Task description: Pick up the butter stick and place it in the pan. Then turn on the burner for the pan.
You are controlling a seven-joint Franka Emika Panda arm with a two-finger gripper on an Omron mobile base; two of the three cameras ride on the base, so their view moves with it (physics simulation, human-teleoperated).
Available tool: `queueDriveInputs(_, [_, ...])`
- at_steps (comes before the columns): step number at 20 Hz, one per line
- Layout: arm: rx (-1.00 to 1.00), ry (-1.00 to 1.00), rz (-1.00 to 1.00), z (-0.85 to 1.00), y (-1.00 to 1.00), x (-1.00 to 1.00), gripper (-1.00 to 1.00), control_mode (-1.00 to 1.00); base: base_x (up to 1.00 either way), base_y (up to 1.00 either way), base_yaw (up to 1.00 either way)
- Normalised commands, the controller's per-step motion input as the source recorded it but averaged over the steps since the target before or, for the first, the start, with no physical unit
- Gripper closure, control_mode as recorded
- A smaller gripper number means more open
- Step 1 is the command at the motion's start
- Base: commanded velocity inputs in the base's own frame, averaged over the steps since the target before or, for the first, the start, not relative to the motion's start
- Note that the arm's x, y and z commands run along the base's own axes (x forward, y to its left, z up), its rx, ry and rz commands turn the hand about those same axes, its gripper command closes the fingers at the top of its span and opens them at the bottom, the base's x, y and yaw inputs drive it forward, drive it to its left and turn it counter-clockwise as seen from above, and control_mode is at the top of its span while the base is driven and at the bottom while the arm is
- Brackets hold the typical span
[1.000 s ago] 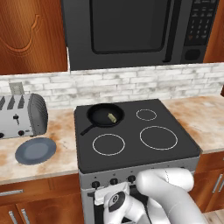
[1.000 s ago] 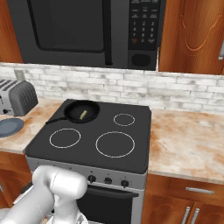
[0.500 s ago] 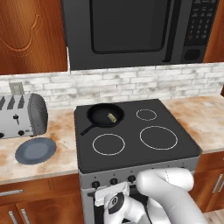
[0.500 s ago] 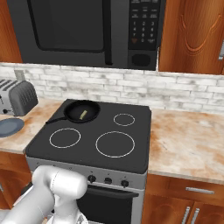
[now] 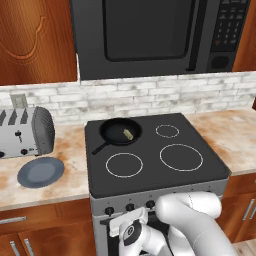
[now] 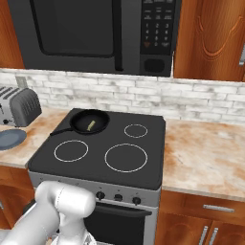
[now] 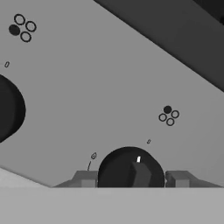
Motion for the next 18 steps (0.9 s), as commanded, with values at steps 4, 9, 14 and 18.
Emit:
queueDriveInputs(4, [-0.15,0.07,0.06,0.13,-0.21,0.11,1.0,-1.0,0.0,0.0,0.0])
queueDriveInputs(9, [-0.18,0.12,0.05,0.15,-0.11,0.17,1.0,-1.0,0.0,0.0,0.0])
queueDriveInputs(14, [-0.19,0.15,0.04,0.15,-0.04,0.21,1.0,-1.0,0.0,0.0,0.0])
queueDriveInputs(18, [-0.17,0.15,0.04,0.11,-0.08,0.23,1.0,-1.0,0.0,0.0,0.0])
